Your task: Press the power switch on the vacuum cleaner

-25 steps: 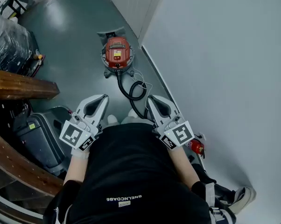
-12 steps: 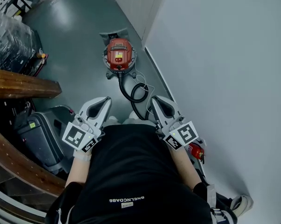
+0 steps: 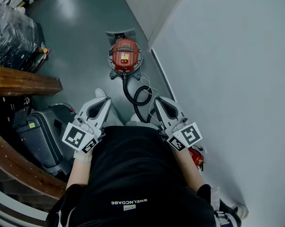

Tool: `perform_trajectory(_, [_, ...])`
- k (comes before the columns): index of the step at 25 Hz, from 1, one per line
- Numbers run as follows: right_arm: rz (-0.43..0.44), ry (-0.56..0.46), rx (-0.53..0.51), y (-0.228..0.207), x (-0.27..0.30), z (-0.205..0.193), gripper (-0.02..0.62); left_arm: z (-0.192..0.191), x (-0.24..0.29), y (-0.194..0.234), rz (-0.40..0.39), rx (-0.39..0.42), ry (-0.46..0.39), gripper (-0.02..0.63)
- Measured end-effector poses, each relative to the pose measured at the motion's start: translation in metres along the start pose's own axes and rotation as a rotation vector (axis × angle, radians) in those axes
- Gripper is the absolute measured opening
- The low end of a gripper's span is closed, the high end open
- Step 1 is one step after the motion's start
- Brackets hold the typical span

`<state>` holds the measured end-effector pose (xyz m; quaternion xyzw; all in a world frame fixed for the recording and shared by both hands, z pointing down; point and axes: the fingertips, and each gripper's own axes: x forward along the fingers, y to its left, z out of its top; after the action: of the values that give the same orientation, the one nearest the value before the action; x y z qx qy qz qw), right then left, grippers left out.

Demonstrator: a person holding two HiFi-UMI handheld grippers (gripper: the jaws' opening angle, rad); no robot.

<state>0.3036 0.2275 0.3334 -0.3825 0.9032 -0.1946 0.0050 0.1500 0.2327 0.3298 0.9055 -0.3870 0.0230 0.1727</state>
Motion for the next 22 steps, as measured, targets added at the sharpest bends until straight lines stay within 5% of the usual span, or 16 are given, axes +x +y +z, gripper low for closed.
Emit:
perform_trajectory(15, [-0.062, 0.079, -0.011, 0.008, 0.232, 0.023, 0.034, 0.055, -0.012, 0.23, -0.027, -0.057, 0.028, 0.015])
perform_trajectory(22, [-0.155, 0.16, 0.007, -0.014, 0.295, 0.009, 0.034, 0.055, -0.023, 0.295, -0.039, -0.084, 0.086, 0.015])
